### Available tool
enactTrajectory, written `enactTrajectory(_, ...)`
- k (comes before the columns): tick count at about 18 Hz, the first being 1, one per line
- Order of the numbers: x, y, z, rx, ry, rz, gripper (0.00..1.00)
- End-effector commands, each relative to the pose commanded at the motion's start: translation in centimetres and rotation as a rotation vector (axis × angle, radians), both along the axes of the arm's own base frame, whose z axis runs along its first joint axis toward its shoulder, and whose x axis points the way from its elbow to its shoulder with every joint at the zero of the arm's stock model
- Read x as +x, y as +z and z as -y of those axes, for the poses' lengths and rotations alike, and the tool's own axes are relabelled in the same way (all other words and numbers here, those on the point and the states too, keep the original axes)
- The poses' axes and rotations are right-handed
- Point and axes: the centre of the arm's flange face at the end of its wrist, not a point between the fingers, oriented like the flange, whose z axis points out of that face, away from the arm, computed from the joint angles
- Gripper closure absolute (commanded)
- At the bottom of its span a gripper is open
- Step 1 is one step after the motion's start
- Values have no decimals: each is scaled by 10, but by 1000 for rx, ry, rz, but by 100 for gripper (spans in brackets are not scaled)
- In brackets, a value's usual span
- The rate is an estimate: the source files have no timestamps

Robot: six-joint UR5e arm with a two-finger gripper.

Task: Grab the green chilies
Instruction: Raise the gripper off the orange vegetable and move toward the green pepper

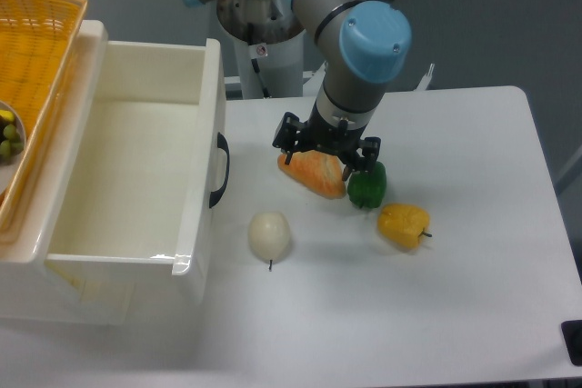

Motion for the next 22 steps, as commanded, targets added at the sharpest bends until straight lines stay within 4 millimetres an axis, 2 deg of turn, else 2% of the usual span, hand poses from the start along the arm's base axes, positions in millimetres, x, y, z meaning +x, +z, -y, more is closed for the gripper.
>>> enactTrajectory(5,-9,10,5,27,-59,-31,0)
enactTrajectory(7,-10,4,4,31,-63,-40,0)
enactTrajectory(12,2,-26,18,54,-30,-87,0)
enactTrajectory(18,-8,-28,29,30,-20,-101,0)
enactTrajectory(20,-11,-32,30,2,-16,-107,0)
enactTrajectory(22,-13,-44,32,-20,-5,-94,0)
